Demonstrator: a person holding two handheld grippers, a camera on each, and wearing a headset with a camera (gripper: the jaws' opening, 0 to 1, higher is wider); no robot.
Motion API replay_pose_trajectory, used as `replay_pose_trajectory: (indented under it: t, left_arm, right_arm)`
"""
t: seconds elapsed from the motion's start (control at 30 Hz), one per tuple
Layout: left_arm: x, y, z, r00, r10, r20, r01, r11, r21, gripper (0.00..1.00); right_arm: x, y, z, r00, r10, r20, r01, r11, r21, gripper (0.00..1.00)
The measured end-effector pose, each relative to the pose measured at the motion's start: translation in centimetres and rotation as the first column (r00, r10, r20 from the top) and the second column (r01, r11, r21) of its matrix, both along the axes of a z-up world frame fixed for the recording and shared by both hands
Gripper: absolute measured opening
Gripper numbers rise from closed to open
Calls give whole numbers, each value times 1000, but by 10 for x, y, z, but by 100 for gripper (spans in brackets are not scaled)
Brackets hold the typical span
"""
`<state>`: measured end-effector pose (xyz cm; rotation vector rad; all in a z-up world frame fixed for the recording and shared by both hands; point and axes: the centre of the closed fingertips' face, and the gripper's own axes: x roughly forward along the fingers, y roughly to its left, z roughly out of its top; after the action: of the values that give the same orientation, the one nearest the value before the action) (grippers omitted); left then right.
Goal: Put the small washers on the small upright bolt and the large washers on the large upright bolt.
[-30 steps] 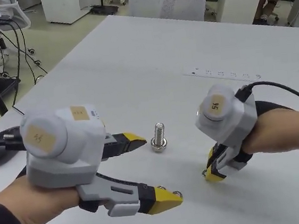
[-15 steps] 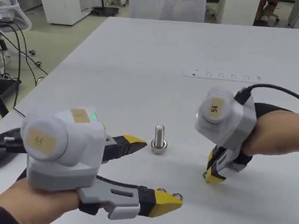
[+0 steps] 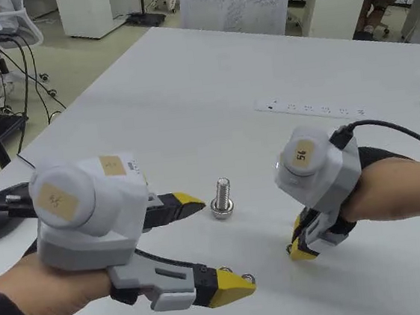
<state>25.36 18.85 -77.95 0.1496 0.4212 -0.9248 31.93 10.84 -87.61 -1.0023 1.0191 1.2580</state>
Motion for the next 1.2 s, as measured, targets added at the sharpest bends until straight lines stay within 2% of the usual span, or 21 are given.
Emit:
replay_pose_trajectory:
  t: [0.4,0.63,0.9,1.2]
  left_arm:
    - [1,0,0,1000,-1,3,1,1000,-3,73]
    - [1,0,0,1000,-3,4,3,1000,-4,73]
    - [1,0,1,1000,-1,7,1,1000,-6,73]
    - [1,0,1,1000,1,8,-1,1000,-8,73]
  right_arm:
    - [-8,-9,19,1000,-26,-10,26,999,22,13]
    - [-7,-18,36,999,-41,-4,41,999,33,13]
    - [0,-26,56,998,-54,34,52,998,39,13]
    - [20,-26,76,994,-70,87,65,996,59,13]
